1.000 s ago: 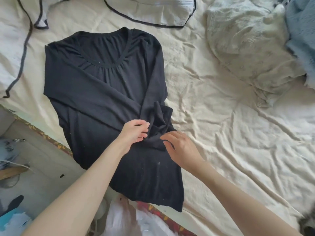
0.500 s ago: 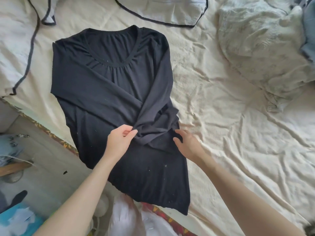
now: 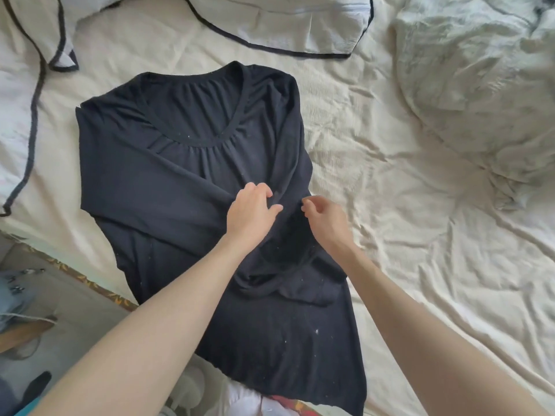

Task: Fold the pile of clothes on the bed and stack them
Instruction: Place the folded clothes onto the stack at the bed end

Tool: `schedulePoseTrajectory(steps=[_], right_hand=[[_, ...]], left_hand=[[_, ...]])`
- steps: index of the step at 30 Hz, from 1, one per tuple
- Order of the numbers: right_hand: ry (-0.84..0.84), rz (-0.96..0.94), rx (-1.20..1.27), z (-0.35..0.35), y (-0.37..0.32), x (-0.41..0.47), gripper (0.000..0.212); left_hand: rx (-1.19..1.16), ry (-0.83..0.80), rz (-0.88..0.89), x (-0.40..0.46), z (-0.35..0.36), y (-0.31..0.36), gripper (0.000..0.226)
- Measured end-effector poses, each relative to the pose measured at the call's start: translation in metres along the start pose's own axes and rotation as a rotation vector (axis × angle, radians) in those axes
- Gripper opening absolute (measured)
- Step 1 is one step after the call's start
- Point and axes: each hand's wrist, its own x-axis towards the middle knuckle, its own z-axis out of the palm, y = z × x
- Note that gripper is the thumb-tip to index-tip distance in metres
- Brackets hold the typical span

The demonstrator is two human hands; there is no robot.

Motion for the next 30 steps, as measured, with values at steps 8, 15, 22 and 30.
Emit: schedulePoseTrajectory(steps=[8, 15, 22, 30], right_hand=[[0.038, 0.217, 0.338, 0.013, -0.022, 0.014, 0.031], [-0.019, 0.506, 0.9, 0.013, -0.047, 0.037, 0.036], [0.071, 0.695, 1.292, 0.008, -0.059, 0.054, 0.019], [0.114, 0.817, 1.389, 0.0, -0.059, 0.055, 0.008]], left_hand=[[-0.355, -0.056, -0.231, -0.001, -0.068, -0.069, 0.013], [-0.079, 0.065, -0.199, 0.054, -0.075, -0.052, 0.037], [-0.078, 0.134, 0.06, 0.142, -0.07, 0.025, 0.044], [-0.324, 0.185, -0.018, 0.177, -0.065, 0.064, 0.019]])
